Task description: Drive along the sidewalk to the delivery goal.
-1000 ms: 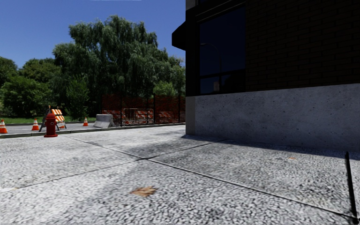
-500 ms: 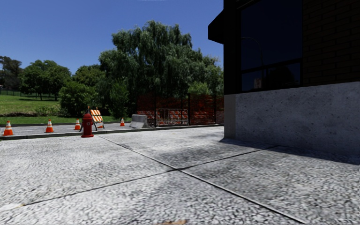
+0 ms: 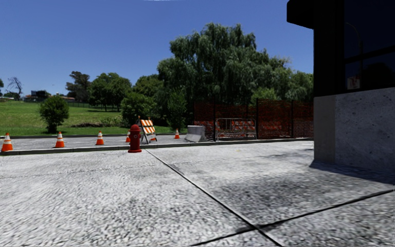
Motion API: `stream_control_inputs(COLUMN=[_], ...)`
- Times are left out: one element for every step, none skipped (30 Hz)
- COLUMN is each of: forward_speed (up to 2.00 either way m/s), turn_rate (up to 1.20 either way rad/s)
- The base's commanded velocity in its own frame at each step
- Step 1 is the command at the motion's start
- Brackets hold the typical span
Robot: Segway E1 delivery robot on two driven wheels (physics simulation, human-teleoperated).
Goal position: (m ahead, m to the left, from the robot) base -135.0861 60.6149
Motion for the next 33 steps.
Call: stream_control_inputs(forward_speed=[2.0,2.0,2.0,2.0,2.0,2.0,2.0,2.0,2.0,2.0,2.0,2.0,2.0,2.0,2.0,2.0,2.0,2.0,2.0,2.0,2.0,2.0,2.0,2.0,2.0,2.0,2.0,2.0,2.0,2.0,2.0,2.0,2.0], turn_rate=[0.56,0.56,0.56,0.56,0.56,0.56,0.56,0.56,0.56,0.56,0.59,0.61,0.61,0.62,0.63,0.63,0.63,0.63,0.63,0.63,0.63,0.63,0.63,0.63,0.63,0.67,0.71,0.71,0.73,0.74,0.74,0.78,0.8])
